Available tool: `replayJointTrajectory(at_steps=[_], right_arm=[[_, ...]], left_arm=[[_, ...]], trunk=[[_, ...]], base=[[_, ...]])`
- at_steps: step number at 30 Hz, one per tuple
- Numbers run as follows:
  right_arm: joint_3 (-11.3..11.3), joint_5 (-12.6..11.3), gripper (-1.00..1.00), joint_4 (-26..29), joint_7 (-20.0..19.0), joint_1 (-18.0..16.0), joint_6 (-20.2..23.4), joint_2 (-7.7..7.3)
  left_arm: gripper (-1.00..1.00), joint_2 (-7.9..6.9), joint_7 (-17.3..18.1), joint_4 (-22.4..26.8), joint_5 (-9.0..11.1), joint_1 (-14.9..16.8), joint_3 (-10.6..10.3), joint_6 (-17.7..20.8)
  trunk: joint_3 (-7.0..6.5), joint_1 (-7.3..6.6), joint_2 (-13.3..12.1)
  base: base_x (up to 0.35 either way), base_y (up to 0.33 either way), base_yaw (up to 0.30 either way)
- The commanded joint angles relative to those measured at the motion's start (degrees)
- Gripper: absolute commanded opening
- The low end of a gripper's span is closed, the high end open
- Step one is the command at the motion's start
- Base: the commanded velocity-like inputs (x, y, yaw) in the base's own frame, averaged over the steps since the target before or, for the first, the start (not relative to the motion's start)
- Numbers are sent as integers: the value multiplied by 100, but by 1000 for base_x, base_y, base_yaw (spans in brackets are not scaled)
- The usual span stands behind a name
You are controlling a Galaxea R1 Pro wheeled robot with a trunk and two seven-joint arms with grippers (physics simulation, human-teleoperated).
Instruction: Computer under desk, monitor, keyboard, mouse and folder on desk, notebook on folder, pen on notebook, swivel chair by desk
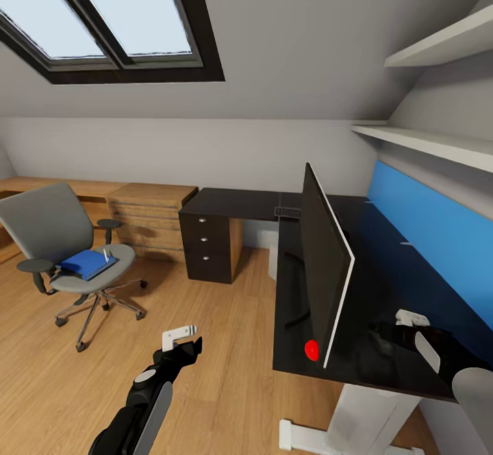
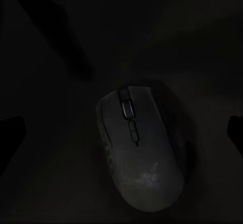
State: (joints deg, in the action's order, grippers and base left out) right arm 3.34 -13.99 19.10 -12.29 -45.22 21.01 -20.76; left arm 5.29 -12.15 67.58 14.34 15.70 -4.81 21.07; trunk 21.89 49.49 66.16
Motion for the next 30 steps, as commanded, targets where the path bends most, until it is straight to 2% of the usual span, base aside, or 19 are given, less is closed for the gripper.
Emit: replayJointTrajectory(at_steps=[1,30], right_arm=[[35,-9,100,7,-17,-3,38,1],[35,1,100,6,-3,-3,35,-6]], left_arm=[[100,-2,-51,9,60,3,-11,20],[100,-2,-51,10,60,3,-11,20]], trunk=[[25,23,46],[546,660,1209]], base=[[-9,0,0],[-1,0,0]])
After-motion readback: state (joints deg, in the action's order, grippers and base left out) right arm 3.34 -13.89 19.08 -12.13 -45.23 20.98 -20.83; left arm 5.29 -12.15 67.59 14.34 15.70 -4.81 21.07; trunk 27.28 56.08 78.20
